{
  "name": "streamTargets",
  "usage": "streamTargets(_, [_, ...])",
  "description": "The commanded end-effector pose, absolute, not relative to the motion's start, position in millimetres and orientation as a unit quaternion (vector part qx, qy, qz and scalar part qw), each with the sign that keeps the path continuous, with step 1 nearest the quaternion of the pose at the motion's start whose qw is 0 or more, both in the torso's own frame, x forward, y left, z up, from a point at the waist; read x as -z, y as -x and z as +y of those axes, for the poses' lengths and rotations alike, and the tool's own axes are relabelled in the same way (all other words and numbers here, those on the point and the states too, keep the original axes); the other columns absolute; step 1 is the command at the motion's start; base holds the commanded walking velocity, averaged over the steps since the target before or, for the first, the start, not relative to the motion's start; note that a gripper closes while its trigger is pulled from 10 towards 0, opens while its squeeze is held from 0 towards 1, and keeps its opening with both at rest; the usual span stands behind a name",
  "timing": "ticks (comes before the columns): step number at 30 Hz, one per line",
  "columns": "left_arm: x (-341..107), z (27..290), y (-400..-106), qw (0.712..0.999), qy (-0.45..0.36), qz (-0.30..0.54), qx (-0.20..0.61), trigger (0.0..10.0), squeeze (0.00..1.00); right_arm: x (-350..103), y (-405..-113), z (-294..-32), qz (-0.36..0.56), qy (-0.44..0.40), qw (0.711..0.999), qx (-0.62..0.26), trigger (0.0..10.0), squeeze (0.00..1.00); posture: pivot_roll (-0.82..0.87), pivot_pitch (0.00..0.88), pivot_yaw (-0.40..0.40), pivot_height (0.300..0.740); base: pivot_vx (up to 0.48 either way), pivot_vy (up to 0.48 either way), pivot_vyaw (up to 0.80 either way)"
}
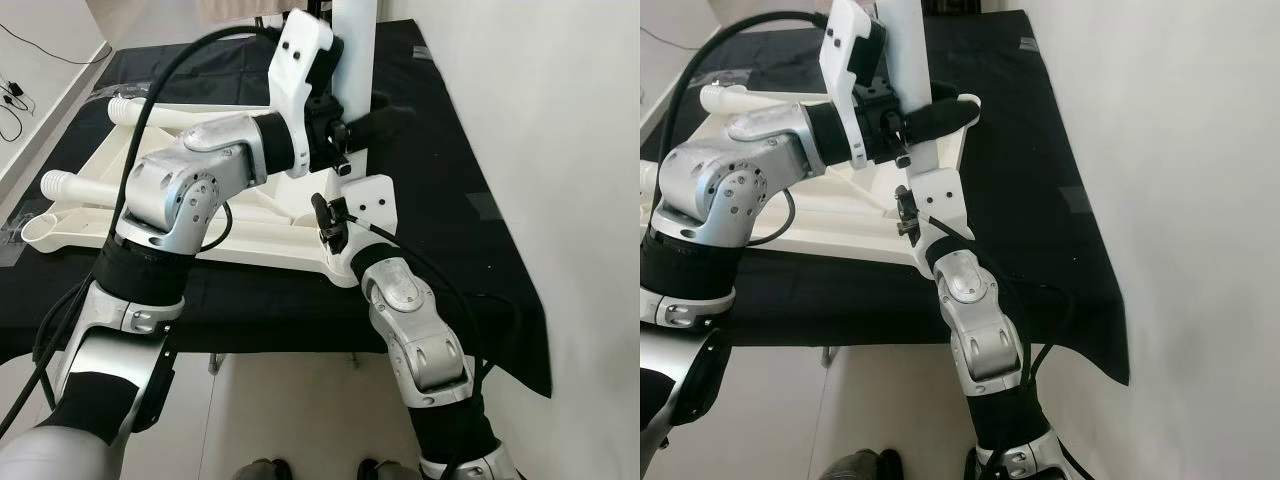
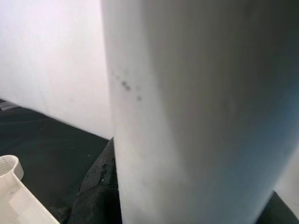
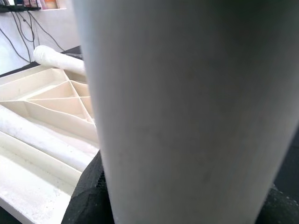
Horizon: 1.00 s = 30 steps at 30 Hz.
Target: Building children table
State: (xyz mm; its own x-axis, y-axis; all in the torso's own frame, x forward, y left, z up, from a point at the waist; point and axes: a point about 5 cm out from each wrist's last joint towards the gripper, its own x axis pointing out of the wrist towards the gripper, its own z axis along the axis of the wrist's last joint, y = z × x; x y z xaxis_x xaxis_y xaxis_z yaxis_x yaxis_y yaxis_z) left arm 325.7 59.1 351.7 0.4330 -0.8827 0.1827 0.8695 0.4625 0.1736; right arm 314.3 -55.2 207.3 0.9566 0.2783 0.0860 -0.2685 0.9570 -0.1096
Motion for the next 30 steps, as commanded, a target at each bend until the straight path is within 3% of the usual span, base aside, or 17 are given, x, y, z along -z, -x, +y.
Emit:
streamTargets(1, [-363, 56, -317, 0.831, -0.036, -0.153, 0.534, 0.0, 0.00, -178, -314, -48, 0.031, 0.039, 0.988, -0.143, 10.0, 0.00, 0.06, 0.185, 0.045, 0.740, 0.000, 0.000, 0.00])
streamTargets(7, [-358, 54, -312, 0.821, -0.047, -0.150, 0.549, 0.0, 0.00, -176, -314, -49, 0.033, 0.047, 0.988, -0.146, 10.0, 0.00, 0.06, 0.185, 0.044, 0.740, 0.000, 0.000, 0.00])
streamTargets(8, [-357, 53, -311, 0.820, -0.048, -0.150, 0.551, 0.0, 0.00, -177, -314, -49, 0.030, 0.048, 0.987, -0.148, 10.0, 1.00, 0.06, 0.186, 0.045, 0.740, 0.000, 0.000, 0.00])
streamTargets(19, [-354, 51, -309, 0.815, -0.052, -0.146, 0.558, 0.0, 0.00, -200, -331, -69, -0.025, 0.057, 0.979, -0.194, 10.0, 1.00, 0.06, 0.188, 0.045, 0.740, 0.000, 0.000, 0.00])
streamTargets(25, [-353, 47, -306, 0.811, -0.049, -0.146, 0.564, 0.0, 0.00, -233, -353, -98, -0.064, 0.089, 0.949, -0.296, 10.0, 1.00, 0.06, 0.190, 0.042, 0.740, 0.000, 0.000, 0.00])
streamTargets(26, [-353, 46, -306, 0.811, -0.048, -0.146, 0.565, 0.0, 0.00, -239, -356, -102, -0.069, 0.098, 0.938, -0.325, 10.0, 0.63, 0.06, 0.191, 0.041, 0.740, 0.000, 0.000, 0.00])
streamTargets(27, [-353, 46, -306, 0.811, -0.048, -0.146, 0.565, 0.0, 0.00, -239, -356, -102, -0.069, 0.098, 0.938, -0.325, 10.0, 0.63, 0.06, 0.191, 0.041, 0.740, 0.000, 0.000, 0.00])
streamTargets(28, [-353, 46, -305, 0.811, -0.047, -0.146, 0.565, 0.0, 0.00, -243, -357, -105, -0.072, 0.109, 0.928, -0.348, 10.0, 0.18, 0.06, 0.191, 0.041, 0.740, 0.000, 0.000, 0.00])
streamTargets(29, [-353, 45, -305, 0.811, -0.046, -0.146, 0.565, 0.0, 0.00, -246, -358, -106, -0.072, 0.110, 0.917, -0.377, 10.0, 0.00, 0.06, 0.195, 0.039, 0.740, 0.000, 0.000, 0.00])
streamTargets(30, [-352, 45, -304, 0.810, -0.046, -0.146, 0.565, 0.0, 0.00, -249, -357, -106, -0.077, 0.112, 0.904, -0.405, 10.0, 0.00, 0.06, 0.194, 0.039, 0.740, 0.000, 0.000, 0.00])
